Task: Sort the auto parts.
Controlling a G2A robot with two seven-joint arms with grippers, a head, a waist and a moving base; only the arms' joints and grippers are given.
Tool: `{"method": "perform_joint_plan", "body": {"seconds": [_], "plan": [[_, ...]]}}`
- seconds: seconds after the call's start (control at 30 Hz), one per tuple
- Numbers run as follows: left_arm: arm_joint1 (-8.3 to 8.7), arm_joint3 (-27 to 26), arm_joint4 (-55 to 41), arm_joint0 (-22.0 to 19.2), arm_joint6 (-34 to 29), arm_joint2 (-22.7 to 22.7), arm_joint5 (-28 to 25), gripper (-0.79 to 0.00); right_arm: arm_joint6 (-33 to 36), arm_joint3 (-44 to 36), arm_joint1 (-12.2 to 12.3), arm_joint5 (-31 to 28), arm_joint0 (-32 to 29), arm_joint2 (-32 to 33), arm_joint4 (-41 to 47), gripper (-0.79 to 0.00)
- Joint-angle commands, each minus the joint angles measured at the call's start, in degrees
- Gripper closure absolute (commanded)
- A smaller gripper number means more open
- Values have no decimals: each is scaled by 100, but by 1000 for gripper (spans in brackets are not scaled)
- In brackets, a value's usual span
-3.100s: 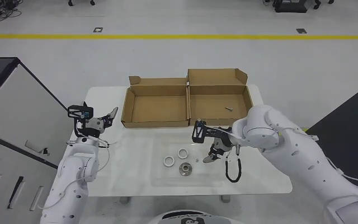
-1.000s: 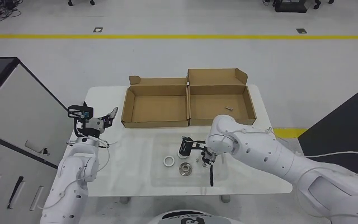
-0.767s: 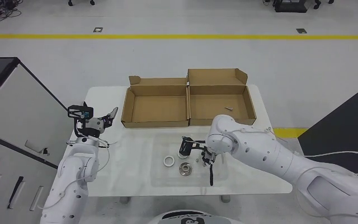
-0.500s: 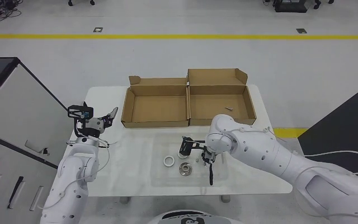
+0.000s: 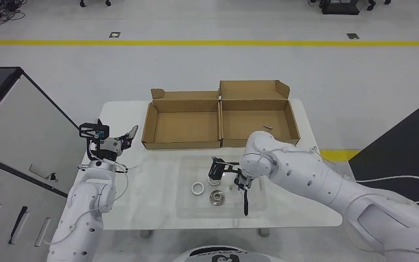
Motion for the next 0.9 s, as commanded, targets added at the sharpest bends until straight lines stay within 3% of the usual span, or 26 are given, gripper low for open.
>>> {"method": "perform_joint_plan", "body": {"seconds": [0.0, 0.17, 0.57, 0.87], "plan": [[0, 0, 0, 0, 0, 0, 0, -785, -3, -230, 80, 78, 50, 42, 64, 0], [0, 0, 0, 0, 0, 0, 0, -785, -3, -898, 421, 271, 241, 197, 396, 0], [0, 0, 0, 0, 0, 0, 0, -785, -3, -2415, 1498, 515, 610, 822, 1517, 0], [0, 0, 0, 0, 0, 0, 0, -785, -3, -2443, 1545, 508, 628, 831, 1557, 0]]}}
